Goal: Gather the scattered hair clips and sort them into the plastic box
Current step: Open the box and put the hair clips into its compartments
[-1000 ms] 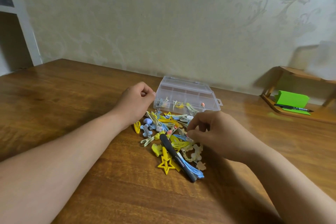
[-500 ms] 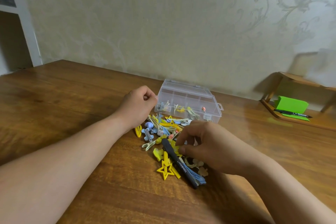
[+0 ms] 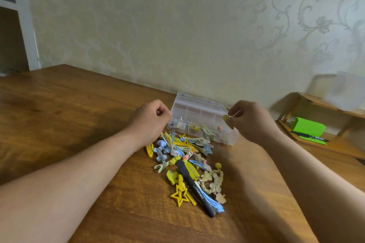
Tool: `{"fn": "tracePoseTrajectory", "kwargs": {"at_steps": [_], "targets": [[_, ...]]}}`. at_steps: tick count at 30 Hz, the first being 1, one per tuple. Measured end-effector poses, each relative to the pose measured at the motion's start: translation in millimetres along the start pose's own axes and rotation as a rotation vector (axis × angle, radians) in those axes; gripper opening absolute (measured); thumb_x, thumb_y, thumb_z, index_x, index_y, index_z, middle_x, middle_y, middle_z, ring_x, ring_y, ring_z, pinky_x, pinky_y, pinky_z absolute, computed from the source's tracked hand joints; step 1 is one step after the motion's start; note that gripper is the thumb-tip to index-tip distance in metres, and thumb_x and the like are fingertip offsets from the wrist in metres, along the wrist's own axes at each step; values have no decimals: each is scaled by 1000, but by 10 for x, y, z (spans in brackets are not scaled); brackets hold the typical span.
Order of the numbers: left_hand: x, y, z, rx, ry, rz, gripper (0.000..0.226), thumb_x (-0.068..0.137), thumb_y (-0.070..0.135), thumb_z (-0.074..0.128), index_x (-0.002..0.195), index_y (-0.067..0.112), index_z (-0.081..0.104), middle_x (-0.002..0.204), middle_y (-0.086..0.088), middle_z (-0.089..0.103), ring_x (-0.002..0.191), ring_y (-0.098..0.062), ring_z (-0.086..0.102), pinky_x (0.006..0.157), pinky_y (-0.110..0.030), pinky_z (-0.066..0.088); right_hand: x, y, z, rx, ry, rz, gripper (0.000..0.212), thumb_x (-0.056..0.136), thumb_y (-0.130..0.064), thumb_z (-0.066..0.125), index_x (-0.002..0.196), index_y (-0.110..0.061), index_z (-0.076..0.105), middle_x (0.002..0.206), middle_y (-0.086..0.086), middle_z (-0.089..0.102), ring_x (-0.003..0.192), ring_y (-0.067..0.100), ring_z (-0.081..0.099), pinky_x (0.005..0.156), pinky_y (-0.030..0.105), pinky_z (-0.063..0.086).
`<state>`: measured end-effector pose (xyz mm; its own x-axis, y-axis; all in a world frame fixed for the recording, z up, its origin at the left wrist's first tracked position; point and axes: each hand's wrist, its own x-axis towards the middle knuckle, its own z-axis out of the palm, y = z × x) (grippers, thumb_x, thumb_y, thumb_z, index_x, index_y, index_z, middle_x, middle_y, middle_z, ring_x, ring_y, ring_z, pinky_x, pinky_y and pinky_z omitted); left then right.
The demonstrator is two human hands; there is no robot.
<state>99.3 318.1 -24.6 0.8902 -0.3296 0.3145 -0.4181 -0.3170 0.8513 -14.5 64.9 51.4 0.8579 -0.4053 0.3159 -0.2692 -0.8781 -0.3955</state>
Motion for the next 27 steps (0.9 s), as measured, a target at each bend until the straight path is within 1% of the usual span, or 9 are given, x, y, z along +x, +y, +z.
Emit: {"fn": "tracePoseTrajectory", "kwargs": {"at_steps": [2,3,7,11,15,19,21,23,27], "targets": [[-4,3,-3,9,5,4,12,105,31,61,99,25,69,95,4,70,92,-19,66,80,-40,56,112,-11,44,-173,-38,2,5,91,-30,73,94,-31,69,84,-11,72,71,14,69,61,33,59],[-4,6,-4,15,5,6,12,105,31,61,98,25,68,95,4,70,92,-18,66,79,-39,56,140,-30,64,-255,-62,-9,4,90,-29,71,92,-32,69,85,-10,71,72,15,68,60,32,58],[-6,-1,-7,27,1,12,12,104,33,60,97,26,68,94,4,69,91,-18,66,80,-40,56,164,-135,103,-507,-152,-90,7,94,-22,66,94,-27,69,85,-8,65,72,13,63,49,24,42],[-9,1,-9,30,-8,20,12,105,33,59,99,26,67,95,4,69,90,-17,66,76,-36,54,204,-186,104,-617,-187,-102,11,94,-17,63,93,-25,71,84,-7,67,72,14,63,50,23,40],[-2,-12,-15,36,-12,24,12,105,34,60,99,27,67,95,6,70,91,-15,67,80,-40,57,261,-193,117,-637,-212,-98,13,93,-16,63,95,-24,73,86,-6,68,77,16,64,52,24,42],[-4,-8,-14,49,-10,31,12,105,34,60,98,27,67,95,6,70,92,-15,66,80,-39,57,284,-168,129,-613,-237,-93,14,91,-12,63,93,-22,73,85,-4,70,79,17,66,55,26,49],[-4,-2,-13,54,-5,30,12,105,34,60,98,27,67,95,6,70,91,-15,66,80,-39,57,297,-159,130,-609,-247,-97,12,90,-14,64,92,-22,73,85,-4,70,81,18,67,61,30,56],[-2,0,-10,52,-3,28,12,105,34,60,98,26,67,95,6,70,91,-15,66,80,-39,57,320,-145,131,-599,-251,-97,11,89,-15,65,91,-23,73,85,-5,70,81,18,67,65,33,58],[-3,2,-9,50,-8,29,12,105,33,60,98,27,67,95,6,70,91,-15,66,80,-39,57,430,-142,39,-483,-226,-73,8,83,-17,76,83,-24,72,85,-5,69,80,15,63,59,27,46]]}}
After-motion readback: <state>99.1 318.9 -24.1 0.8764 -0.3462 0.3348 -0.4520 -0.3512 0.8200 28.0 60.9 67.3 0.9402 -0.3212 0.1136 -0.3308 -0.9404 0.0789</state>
